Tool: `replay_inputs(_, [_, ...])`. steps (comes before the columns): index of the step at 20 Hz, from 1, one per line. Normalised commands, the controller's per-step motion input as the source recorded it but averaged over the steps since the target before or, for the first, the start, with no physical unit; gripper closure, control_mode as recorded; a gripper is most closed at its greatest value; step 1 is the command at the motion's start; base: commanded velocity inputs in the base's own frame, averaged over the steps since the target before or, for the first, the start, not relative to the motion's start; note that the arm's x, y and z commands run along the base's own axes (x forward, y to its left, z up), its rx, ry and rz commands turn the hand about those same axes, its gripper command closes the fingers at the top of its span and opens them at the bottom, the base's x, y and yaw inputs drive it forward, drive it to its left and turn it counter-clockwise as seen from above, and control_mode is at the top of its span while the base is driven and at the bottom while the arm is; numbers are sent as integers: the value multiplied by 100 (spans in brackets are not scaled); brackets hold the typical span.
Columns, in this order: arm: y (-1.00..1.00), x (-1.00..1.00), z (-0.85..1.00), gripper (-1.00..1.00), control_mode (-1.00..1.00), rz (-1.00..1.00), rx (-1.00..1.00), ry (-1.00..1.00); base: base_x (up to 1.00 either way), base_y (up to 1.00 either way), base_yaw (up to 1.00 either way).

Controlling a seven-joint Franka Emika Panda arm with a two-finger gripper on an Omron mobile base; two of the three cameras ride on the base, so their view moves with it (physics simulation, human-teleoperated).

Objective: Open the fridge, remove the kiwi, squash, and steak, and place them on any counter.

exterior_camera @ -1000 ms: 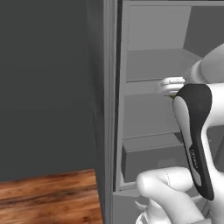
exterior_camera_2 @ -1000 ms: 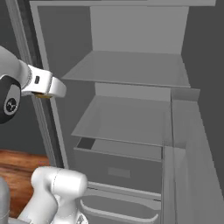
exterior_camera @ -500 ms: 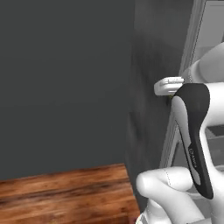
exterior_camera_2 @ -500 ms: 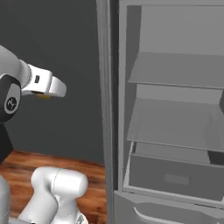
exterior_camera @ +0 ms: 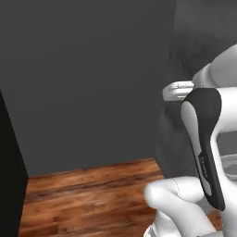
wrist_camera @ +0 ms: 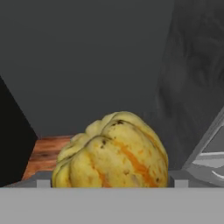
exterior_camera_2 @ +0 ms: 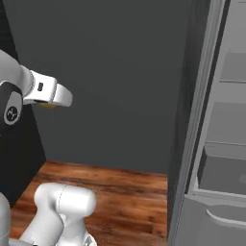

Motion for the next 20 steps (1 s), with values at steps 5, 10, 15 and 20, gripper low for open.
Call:
replay_inputs(5, [0, 0, 0, 100, 100, 0, 0, 0, -89, 64, -53])
replay_inputs(10, [0, 0, 0, 100, 100, 0, 0, 0, -66, 19, -85])
replay_inputs(15, [0, 0, 0, 100, 100, 0, 0, 0, -63, 19, -86])
replay_inputs(20, [0, 0, 0, 100, 100, 0, 0, 0, -76, 25, -83])
